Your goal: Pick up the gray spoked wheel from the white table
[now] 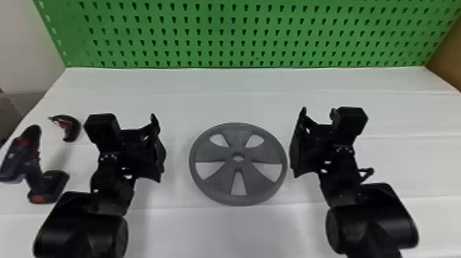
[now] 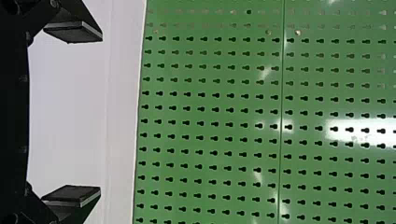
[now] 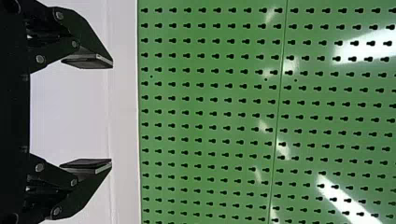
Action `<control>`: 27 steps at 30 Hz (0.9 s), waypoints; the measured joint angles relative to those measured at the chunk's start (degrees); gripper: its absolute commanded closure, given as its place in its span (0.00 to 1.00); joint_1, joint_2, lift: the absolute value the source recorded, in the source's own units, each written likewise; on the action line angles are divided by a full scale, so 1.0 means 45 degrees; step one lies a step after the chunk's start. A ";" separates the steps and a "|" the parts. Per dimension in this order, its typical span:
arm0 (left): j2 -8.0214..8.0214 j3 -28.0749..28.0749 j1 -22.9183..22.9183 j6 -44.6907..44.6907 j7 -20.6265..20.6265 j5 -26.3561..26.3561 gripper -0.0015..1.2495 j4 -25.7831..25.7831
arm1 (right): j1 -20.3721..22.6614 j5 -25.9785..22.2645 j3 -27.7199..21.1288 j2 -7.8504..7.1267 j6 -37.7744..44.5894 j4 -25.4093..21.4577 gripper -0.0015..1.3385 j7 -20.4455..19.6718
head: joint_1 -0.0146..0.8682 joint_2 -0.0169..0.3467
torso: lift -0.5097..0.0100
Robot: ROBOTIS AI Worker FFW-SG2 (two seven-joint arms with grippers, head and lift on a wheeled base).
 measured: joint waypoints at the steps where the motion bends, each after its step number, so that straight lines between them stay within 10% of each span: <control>1: 0.0000 0.0000 0.0000 -0.0002 0.0000 0.0001 0.10 0.0000 | -0.0002 0.0000 0.0000 0.0003 0.0004 0.0000 0.38 0.0000 | 0.88 0.06 | 0.80; 27: 0.0000 0.0001 0.0002 -0.0013 0.0000 0.0029 0.10 0.0000 | -0.0051 0.0000 -0.0016 0.0051 0.0095 0.0000 0.38 0.0000 | 0.88 0.06 | 0.80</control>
